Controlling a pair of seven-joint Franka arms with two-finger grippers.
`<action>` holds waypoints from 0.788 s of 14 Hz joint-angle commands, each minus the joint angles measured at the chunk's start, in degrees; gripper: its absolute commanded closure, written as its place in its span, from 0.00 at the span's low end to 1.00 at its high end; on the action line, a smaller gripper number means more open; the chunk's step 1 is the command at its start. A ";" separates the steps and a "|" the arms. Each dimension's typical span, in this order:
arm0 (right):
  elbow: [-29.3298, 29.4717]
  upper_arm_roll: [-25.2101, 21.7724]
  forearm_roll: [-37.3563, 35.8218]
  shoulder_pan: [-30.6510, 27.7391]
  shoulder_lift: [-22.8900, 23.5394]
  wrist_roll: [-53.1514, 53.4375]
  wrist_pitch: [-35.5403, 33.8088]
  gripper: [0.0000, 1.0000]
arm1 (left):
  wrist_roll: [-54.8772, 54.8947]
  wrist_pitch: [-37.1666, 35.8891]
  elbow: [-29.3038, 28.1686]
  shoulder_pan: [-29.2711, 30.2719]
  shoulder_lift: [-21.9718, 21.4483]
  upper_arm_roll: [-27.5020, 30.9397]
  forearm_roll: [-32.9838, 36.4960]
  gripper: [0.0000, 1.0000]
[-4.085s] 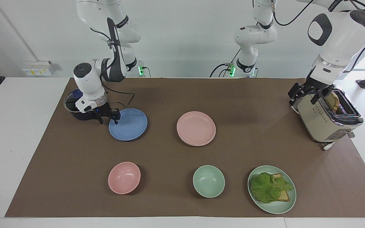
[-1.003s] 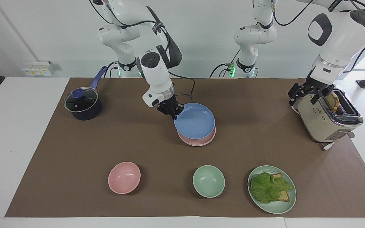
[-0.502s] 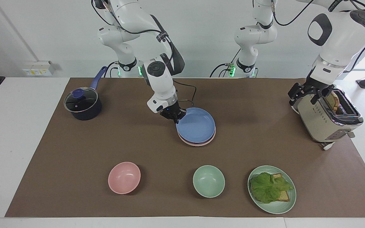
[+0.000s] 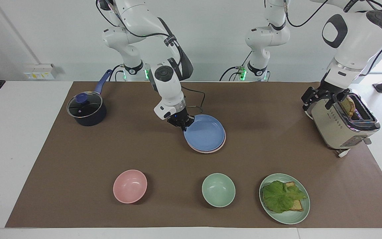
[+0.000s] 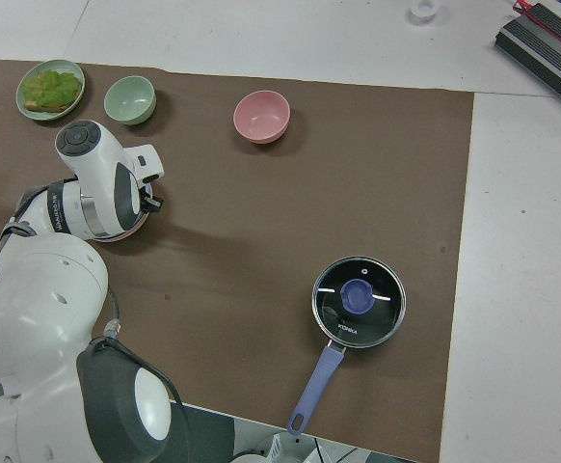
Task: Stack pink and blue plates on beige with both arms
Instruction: 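Slide the blue plate onto the pink plate with the right gripper, then open the right gripper to release the blue plate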
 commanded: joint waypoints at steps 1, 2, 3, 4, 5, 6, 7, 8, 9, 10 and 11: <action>-0.25 -0.06 -1.01 0.05 -0.01 1.52 1.23 0.95 | 0.67 -0.86 0.11 0.48 -0.16 -0.27 0.93 0.00; -0.07 -0.06 -1.01 0.05 -0.01 1.52 0.96 0.77 | 0.67 -0.86 0.11 0.48 -0.16 -0.27 0.93 0.00; 0.28 -0.06 -1.01 0.05 -0.01 1.61 0.53 0.54 | 0.67 -0.86 0.11 0.48 -0.16 -0.27 0.93 0.00; 0.37 -0.15 -1.01 0.05 -0.44 1.61 0.35 0.24 | 0.67 -0.86 0.11 0.48 -0.16 -0.27 0.93 0.00; 0.72 -0.15 -1.01 -0.04 -0.88 1.61 -0.35 0.17 | 0.67 -0.86 0.11 0.48 -0.16 -0.27 0.93 0.00; 1.33 -0.33 -1.01 -0.04 -1.41 1.61 -1.31 0.00 | 0.67 -0.86 0.11 0.48 -0.16 -0.27 0.93 0.00; 1.60 -0.59 -1.09 -0.30 -2.72 1.61 -2.28 0.00 | 0.67 -0.86 0.11 0.48 -0.16 -0.27 0.93 0.00; 1.60 -0.77 -1.18 -0.91 -4.30 1.52 -3.16 0.00 | 0.67 -0.86 0.11 0.48 -0.16 -0.27 0.93 0.00; 1.51 -0.94 -1.27 -1.96 -6.40 1.17 -4.65 0.00 | 0.67 -0.86 0.11 0.48 -0.16 -0.27 0.93 0.00; 1.60 -0.94 -1.62 -4.06 -8.25 0.74 -6.84 0.00 | 0.67 -0.86 0.11 0.48 -0.16 -0.27 0.84 0.00; 1.51 -0.86 -3.62 -6.08 -10.18 0.21 -8.86 0.00 | 0.67 -0.86 0.11 0.48 -0.16 -0.27 0.93 0.00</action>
